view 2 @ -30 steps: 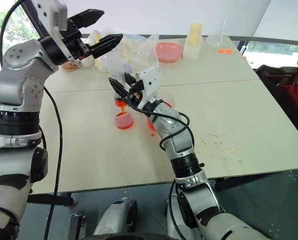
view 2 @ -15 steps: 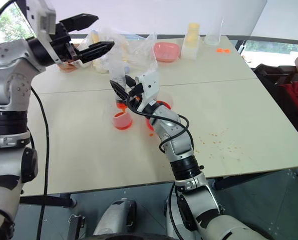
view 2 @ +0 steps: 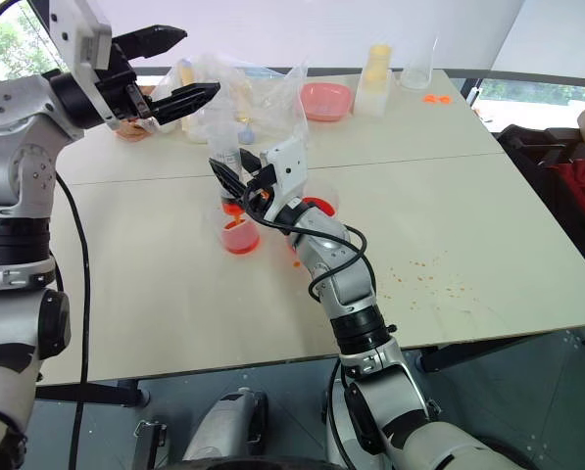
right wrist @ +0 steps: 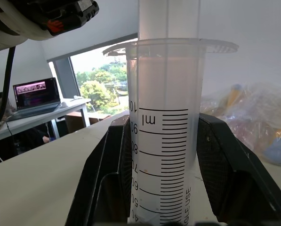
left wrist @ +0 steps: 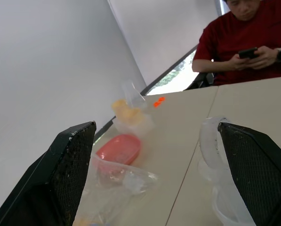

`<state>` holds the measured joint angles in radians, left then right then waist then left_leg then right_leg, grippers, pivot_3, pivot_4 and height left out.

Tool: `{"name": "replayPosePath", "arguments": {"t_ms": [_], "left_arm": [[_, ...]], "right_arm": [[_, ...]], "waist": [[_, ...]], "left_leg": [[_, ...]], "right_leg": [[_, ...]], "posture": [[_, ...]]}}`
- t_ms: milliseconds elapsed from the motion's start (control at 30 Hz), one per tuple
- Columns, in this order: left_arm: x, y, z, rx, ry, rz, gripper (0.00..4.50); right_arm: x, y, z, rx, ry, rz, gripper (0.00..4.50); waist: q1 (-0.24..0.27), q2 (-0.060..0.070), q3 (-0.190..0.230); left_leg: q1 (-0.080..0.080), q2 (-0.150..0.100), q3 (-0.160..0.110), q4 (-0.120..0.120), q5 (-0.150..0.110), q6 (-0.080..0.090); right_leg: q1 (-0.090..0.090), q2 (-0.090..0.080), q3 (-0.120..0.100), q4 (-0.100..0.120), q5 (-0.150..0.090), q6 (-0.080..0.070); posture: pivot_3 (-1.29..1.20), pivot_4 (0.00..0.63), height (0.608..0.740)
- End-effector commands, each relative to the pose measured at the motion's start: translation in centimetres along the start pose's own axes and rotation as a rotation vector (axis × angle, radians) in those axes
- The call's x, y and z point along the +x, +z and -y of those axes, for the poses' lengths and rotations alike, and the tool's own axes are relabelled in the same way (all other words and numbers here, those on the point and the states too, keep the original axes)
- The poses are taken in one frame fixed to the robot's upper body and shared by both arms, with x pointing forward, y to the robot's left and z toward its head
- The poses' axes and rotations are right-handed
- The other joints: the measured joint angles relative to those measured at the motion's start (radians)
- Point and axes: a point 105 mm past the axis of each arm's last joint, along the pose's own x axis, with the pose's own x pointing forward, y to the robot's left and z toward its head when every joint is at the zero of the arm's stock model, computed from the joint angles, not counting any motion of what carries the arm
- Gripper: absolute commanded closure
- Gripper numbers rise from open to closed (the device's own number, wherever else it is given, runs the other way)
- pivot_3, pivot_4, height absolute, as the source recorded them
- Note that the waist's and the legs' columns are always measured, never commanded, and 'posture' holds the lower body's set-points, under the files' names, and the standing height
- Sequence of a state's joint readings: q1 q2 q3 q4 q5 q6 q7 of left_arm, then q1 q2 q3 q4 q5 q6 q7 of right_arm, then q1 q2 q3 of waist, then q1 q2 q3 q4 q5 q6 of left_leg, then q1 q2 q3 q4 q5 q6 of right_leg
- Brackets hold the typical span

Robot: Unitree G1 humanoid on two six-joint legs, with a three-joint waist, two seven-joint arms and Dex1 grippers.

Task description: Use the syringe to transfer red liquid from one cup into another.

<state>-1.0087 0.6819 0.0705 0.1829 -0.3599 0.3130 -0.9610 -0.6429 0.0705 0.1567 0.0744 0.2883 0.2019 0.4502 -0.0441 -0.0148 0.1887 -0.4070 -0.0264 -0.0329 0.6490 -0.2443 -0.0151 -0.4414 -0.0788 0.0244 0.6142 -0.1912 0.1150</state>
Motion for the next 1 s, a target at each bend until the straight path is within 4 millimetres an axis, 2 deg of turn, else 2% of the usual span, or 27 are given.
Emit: {"name": "replayPosePath", "arguments": {"t_ms": [33,233,333,467,567,667,1000], "left_arm": [[-0.3,-0.4,-0.4,0.030,0.015,-0.021,0.20],[-0.1,-1.0,-1.1,0.094,0.041,-0.061,0.20],[0.1,-0.7,-1.3,0.108,0.046,-0.048,0.93],[0.4,0.4,-1.0,0.108,0.026,-0.004,2.32],[0.7,1.1,-0.7,0.106,0.007,0.018,3.55],[0.8,1.7,-0.3,0.095,-0.022,0.036,4.46],[0.8,2.1,1.5,0.063,-0.119,0.027,4.46]], "right_arm": [[0.6,2.3,-1.3,-0.019,0.044,0.091,3.07],[0.6,2.1,-1.7,-0.031,0.059,0.084,3.07],[0.6,2.0,-1.8,-0.029,0.061,0.083,3.07],[0.7,1.8,-2.1,-0.019,0.068,0.083,3.07],[0.8,1.8,-2.4,-0.013,0.071,0.085,3.07],[1.0,1.8,-2.6,-0.007,0.074,0.091,3.07],[1.8,2.8,-3.0,-0.005,0.073,0.135,3.07]], "waist": [[0.000,0.000,0.000],[0.001,0.000,0.000],[0.000,0.000,0.000],[0.000,0.000,0.000],[0.000,0.000,0.000],[0.000,0.000,0.000],[-0.001,0.000,0.000]], "left_leg": [[0.000,0.000,0.000,0.000,0.000,0.000],[0.000,0.000,0.000,0.000,0.000,0.000],[0.000,0.000,0.000,0.000,0.000,0.000],[0.000,0.000,0.000,0.000,0.000,0.000],[0.000,0.000,0.000,0.000,0.000,0.000],[0.000,0.000,0.000,0.000,0.000,0.000],[0.000,0.000,0.000,0.000,0.000,0.000]], "right_leg": [[0.000,0.000,0.000,0.000,0.000,0.000],[0.000,0.000,0.000,0.000,0.000,0.000],[0.000,0.000,0.000,0.000,0.000,0.000],[0.000,0.000,0.000,0.000,0.000,0.000],[0.000,0.000,0.000,0.000,0.000,0.000],[0.000,0.000,0.000,0.000,0.000,0.000],[0.000,0.000,0.000,0.000,0.000,0.000]], "posture": [[0.00,0.150,0.740],[0.00,0.150,0.740],[0.00,0.150,0.740],[0.00,0.150,0.740],[0.00,0.150,0.740],[0.00,0.150,0.740],[0.00,0.150,0.740]]}}
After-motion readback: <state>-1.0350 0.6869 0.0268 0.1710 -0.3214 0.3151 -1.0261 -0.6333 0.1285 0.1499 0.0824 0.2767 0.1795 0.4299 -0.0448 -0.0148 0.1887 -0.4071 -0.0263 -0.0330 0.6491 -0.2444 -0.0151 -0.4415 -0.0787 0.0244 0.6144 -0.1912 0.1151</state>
